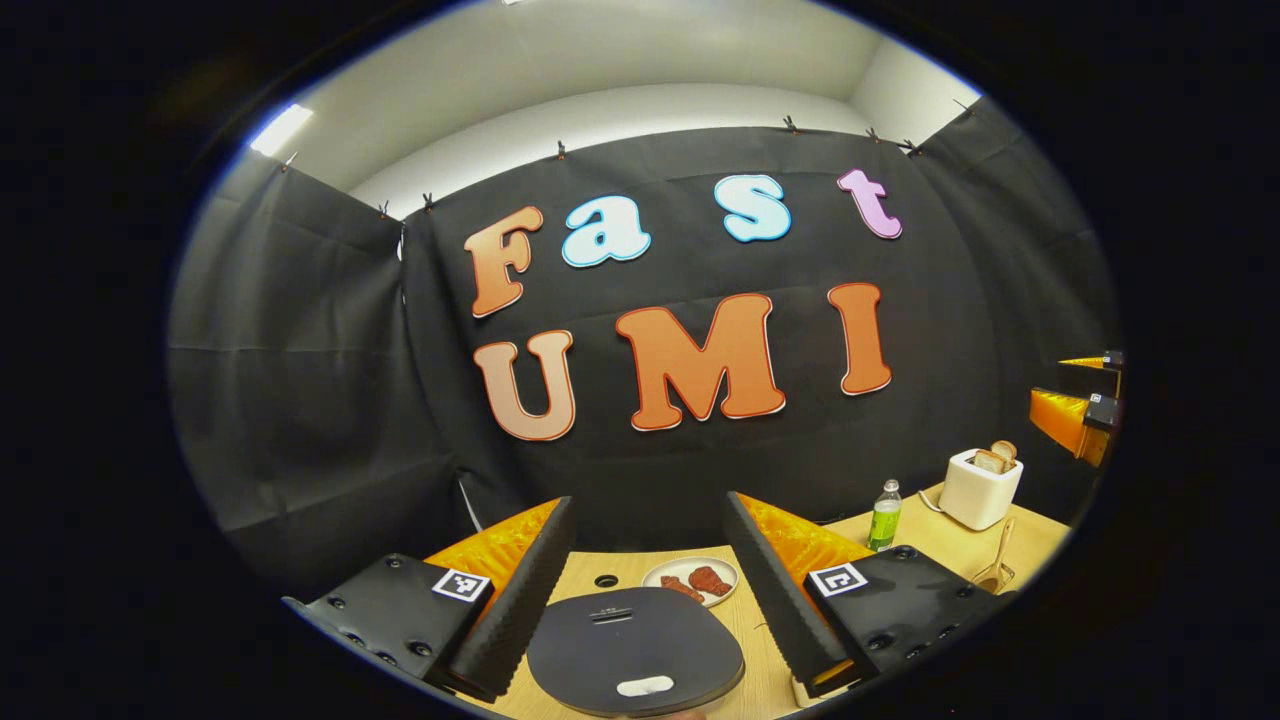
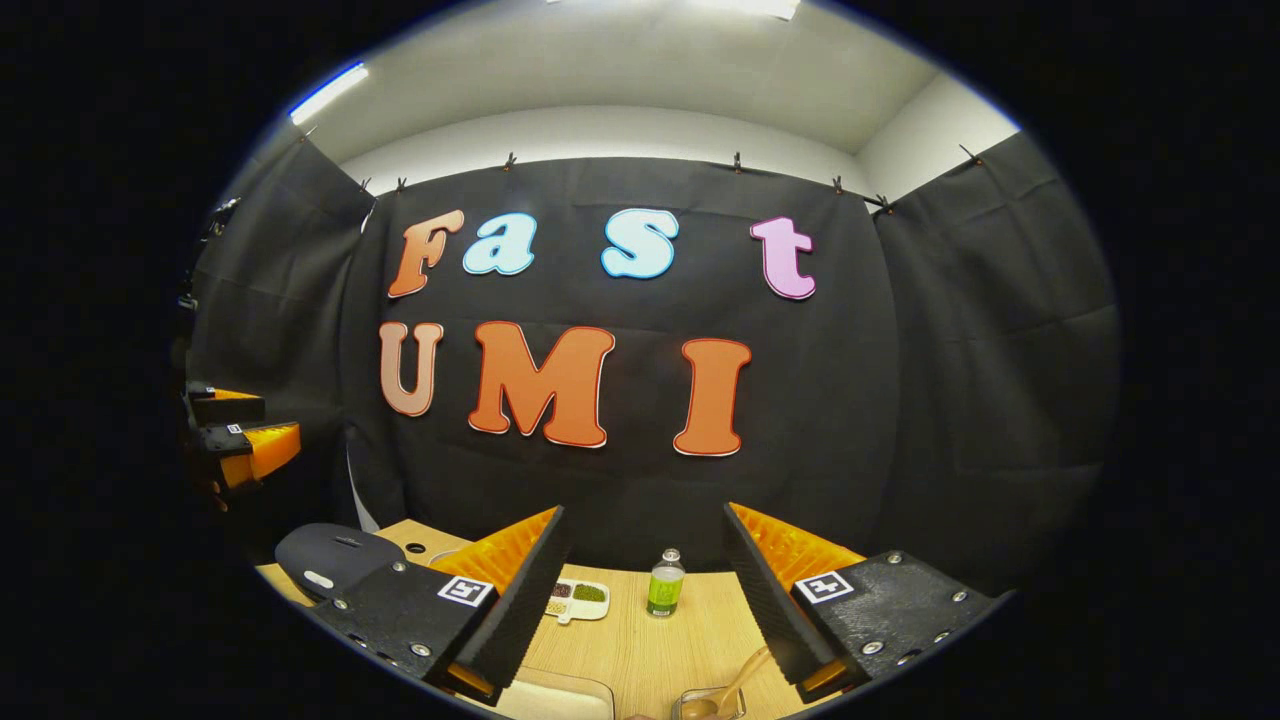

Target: Close the left gripper, press the button to open the rice cooker; take a wooden spoon from the chopstick holder with the right hand, scoop a spoonful of rice and pour it into the rice cooker, then put the wooden spoon back into the chopstick holder.

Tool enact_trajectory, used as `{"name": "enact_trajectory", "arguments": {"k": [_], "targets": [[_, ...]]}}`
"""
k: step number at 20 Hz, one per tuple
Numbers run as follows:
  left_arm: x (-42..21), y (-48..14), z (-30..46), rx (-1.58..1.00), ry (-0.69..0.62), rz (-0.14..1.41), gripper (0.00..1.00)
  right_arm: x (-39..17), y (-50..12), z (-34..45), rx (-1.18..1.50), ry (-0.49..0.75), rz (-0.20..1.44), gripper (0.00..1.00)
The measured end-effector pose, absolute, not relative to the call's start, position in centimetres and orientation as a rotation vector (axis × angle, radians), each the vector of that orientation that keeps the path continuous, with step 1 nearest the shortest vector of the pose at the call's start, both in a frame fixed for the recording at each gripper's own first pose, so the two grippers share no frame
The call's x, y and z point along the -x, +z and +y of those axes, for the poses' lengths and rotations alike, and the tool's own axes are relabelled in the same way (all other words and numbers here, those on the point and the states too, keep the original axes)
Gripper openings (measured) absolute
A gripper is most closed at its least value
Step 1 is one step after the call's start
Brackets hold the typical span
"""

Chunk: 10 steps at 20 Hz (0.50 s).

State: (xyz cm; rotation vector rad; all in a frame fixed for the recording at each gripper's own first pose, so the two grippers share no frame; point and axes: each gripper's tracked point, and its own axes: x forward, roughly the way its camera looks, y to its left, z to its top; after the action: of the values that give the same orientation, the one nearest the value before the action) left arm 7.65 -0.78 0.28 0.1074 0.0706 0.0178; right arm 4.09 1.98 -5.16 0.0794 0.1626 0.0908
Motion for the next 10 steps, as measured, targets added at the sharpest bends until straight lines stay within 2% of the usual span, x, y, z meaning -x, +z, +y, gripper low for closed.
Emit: {"name": "enact_trajectory", "arguments": {"k": [1,2,6,7,10], "targets": [[-7.8,0.3,-0.9,-0.106,0.016,0.068,1.00,-4.2,-5.1,2.0,-0.079,0.091,0.161,0.94],[-8.1,0.4,-0.9,-0.105,0.015,0.064,0.94,-4.3,-5.0,2.0,-0.078,0.088,0.159,0.94],[-8.9,0.0,-1.8,-0.094,-0.018,0.073,1.00,-4.5,-5.1,1.9,-0.066,0.085,0.150,0.94],[-9.1,-0.5,-1.6,-0.087,-0.017,0.091,0.93,-4.5,-5.2,1.9,-0.064,0.084,0.152,0.94],[-9.4,-3.4,-0.8,-0.064,-0.008,0.195,0.54,-4.2,-6.2,1.8,-0.054,0.085,0.172,0.94]]}}
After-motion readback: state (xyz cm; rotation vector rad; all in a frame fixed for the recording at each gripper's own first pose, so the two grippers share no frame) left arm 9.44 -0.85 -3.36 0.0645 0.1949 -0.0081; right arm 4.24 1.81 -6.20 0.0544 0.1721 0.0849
